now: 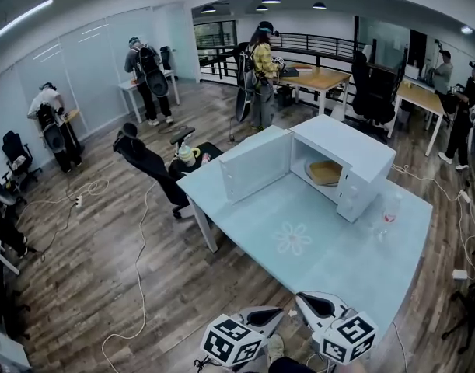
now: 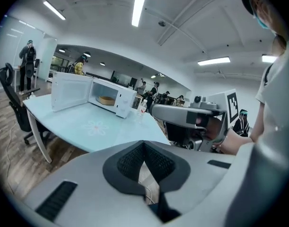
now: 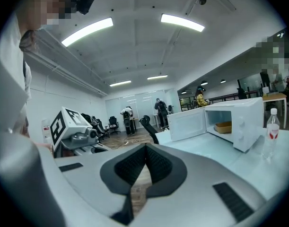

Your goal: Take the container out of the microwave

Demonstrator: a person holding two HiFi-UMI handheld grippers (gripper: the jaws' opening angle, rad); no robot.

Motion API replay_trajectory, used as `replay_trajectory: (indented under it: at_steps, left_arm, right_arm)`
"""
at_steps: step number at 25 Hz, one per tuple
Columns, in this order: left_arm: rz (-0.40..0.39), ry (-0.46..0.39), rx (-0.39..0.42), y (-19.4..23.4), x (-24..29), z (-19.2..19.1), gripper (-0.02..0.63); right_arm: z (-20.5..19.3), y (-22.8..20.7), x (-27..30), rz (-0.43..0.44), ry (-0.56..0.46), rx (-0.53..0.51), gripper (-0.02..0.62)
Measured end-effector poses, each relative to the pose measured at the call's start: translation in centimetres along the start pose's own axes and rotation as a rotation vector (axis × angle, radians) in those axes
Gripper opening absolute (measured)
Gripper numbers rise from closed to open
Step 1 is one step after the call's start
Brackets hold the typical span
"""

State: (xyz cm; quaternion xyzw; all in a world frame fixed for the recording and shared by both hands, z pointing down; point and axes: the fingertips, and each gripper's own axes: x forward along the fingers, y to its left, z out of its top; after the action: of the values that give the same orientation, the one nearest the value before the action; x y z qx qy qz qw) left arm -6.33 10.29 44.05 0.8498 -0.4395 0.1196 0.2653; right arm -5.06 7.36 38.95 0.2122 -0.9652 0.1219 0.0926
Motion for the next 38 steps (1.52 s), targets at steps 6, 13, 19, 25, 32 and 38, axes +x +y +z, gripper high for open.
replay_trajectory:
  at_steps: [6, 13, 19, 25, 32, 38]
  left_arm:
    - [0.054, 0.018, 0.046, 5.1, 2.4, 3.8, 0.014]
    - [0.08, 0.014, 0.034, 8.8, 7.8, 7.3, 0.014]
    - [0.024, 0.033, 0.053, 9.3, 12.1, 9.8, 0.014]
    - [-0.078, 0.084, 0.081, 9.0, 16.4, 10.6, 0.014]
    - [-0.191, 0.131, 0.081, 12.3, 20.6, 12.5, 0.014]
    - [-0.274, 0.181, 0.1, 17.2, 23.7, 15.4, 0.014]
  right_arm:
    - [3.3, -6.8, 3.9, -0.002, -0.042, -0.008, 0.009]
    - [4.8, -12.0, 6.3, 0.034, -0.057, -0.018, 0.01]
    - [4.6, -15.0, 6.5, -0.004, -0.044, 0.013, 0.011]
    - [4.3, -18.6, 6.2, -0.073, -0.036, 0.045, 0.009]
    - [4.2, -24.8, 8.1, -0.233, -0.003, 0.093, 0.009]
    - [5.9, -29.4, 11.8, -0.344, 0.0, 0.118, 0.011]
